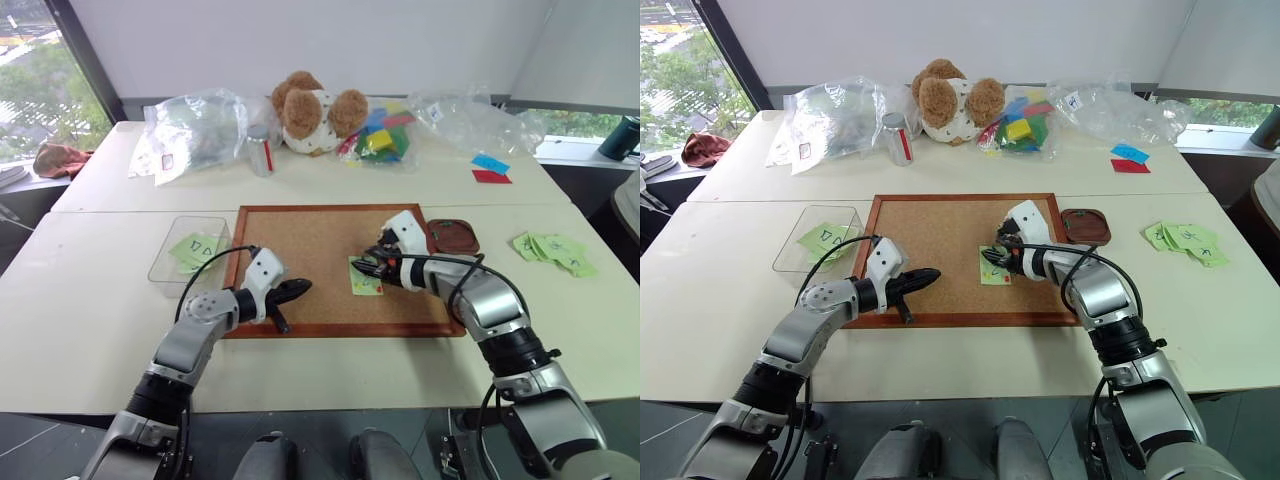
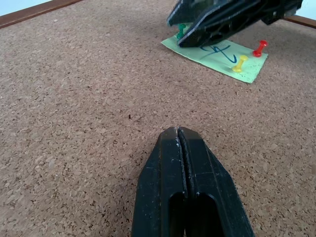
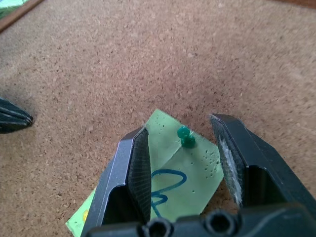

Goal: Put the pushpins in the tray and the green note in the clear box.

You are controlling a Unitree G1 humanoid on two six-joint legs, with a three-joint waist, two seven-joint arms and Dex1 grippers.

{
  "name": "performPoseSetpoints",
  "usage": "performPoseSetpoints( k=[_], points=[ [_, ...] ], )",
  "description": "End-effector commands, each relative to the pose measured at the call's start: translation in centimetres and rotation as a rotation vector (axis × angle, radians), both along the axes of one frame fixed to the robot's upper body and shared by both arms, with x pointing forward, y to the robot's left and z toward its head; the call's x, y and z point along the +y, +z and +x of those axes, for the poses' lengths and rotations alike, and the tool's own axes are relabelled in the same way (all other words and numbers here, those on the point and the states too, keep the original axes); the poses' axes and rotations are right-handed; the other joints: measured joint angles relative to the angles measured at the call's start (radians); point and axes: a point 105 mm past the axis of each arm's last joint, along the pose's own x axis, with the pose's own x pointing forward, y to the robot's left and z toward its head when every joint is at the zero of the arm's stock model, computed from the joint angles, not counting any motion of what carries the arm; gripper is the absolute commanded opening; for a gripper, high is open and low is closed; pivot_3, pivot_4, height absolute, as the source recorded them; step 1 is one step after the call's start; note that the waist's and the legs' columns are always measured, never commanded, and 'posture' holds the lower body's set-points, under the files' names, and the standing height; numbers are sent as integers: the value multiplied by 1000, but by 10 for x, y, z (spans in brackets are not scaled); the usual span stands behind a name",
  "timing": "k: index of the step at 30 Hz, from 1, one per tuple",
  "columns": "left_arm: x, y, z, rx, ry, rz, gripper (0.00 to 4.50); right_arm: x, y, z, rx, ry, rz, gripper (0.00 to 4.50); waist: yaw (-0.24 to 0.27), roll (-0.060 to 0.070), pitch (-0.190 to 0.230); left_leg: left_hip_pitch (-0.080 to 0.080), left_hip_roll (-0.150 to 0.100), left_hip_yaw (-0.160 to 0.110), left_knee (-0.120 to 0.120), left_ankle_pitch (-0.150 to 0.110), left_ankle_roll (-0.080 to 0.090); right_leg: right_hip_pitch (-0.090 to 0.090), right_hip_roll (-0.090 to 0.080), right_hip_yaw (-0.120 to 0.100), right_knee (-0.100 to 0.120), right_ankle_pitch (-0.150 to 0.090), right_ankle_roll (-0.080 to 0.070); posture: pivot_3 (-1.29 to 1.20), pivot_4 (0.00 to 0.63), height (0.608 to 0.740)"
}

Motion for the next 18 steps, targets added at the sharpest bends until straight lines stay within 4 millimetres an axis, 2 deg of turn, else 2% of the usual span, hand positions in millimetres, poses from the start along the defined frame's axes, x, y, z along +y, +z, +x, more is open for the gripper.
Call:
performPoseSetpoints(
  k=[1, 3, 5, 13, 18],
  points=[
    [8, -4, 1, 9, 33, 14, 0, 2, 16, 4, -61, 15, 19, 1608, 0, 0, 0, 0, 0, 0, 0, 0, 0, 0, 0, 0, 0, 0, 0, 0, 150, 740],
    [9, -4, 0, 10, 35, 14, 0, 2, 17, 4, -63, 14, 19, 960, -1, 0, 0, 0, 0, 0, 0, 0, 0, 0, 0, 0, 0, 0, 0, 0, 150, 740],
    [10, -5, 1, 11, 39, 15, 0, 0, 20, 4, -72, 11, 25, 11, -1, 0, 0, 0, 0, 0, 0, 0, 0, 0, 0, 0, 0, 0, 0, 0, 150, 740],
    [8, -13, -1, 34, 37, 26, 0, -2, 43, 0, -122, 21, 34, 11, 0, 0, 0, 0, 0, 0, 0, 0, 0, 0, 0, 0, 0, 0, 0, 0, 150, 740],
    [9, -19, -1, 58, 46, 28, 0, -6, 75, -4, -178, 17, 109, 11, 0, 0, 0, 0, 0, 0, 0, 0, 0, 0, 0, 0, 0, 0, 0, 0, 150, 740]
  ],
)
